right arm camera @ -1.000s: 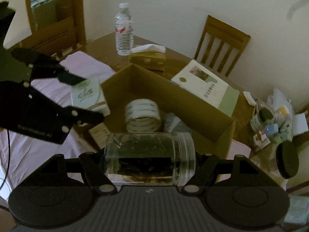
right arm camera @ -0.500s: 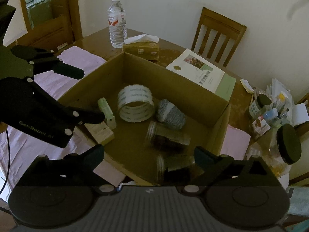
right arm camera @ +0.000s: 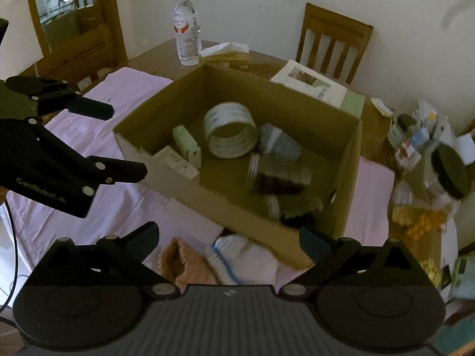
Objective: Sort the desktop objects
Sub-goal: 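Withdraw both open tools from the box back over the table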
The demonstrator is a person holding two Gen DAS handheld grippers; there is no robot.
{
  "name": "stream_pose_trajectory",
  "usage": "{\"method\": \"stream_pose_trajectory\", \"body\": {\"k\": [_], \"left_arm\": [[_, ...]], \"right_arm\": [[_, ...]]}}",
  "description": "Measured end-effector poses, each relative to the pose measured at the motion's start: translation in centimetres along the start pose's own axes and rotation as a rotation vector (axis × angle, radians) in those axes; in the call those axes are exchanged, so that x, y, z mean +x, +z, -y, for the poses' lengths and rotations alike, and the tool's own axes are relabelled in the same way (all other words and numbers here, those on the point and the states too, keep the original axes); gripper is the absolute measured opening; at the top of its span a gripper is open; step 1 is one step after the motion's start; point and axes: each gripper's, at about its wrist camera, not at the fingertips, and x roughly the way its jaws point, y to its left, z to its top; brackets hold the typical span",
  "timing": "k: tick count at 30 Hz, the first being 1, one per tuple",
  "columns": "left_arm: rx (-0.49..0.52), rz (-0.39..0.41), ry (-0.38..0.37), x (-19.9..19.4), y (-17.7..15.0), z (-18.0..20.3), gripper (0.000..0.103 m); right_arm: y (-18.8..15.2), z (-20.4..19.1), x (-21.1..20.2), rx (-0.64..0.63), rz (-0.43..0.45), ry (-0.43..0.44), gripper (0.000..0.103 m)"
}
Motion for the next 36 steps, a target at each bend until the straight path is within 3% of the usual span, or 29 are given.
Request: {"method": "stream_pose_trajectory", "body": {"k": [13,23,27,36], "left_arm": [[0.031,-0.008,-0.100,-2.4,-4.4,0.3,0.093],[0.039,-0.024,-0.172,-3.1,-6.8,1.0,0.093],[0.055,-0.039,-0.172,-2.8,-7.6,2.4,0.093],[0.048,-0.034,-0.169,-2.6,-8.2,6.5,0.093]], "right_arm": [[-6.5,-4.4,-3.0,0.140,0.026,-0.144,0.102],[-11.1,-7.7,-3.9,0.268,-0.016,-0.212,0.102],[-12.2,-7.8,-4.3,0.271,-0.020,-0.240,0.103],[-14.5,-5.3,-4.6,0.256,-0.029,-0.213,0.103]]}}
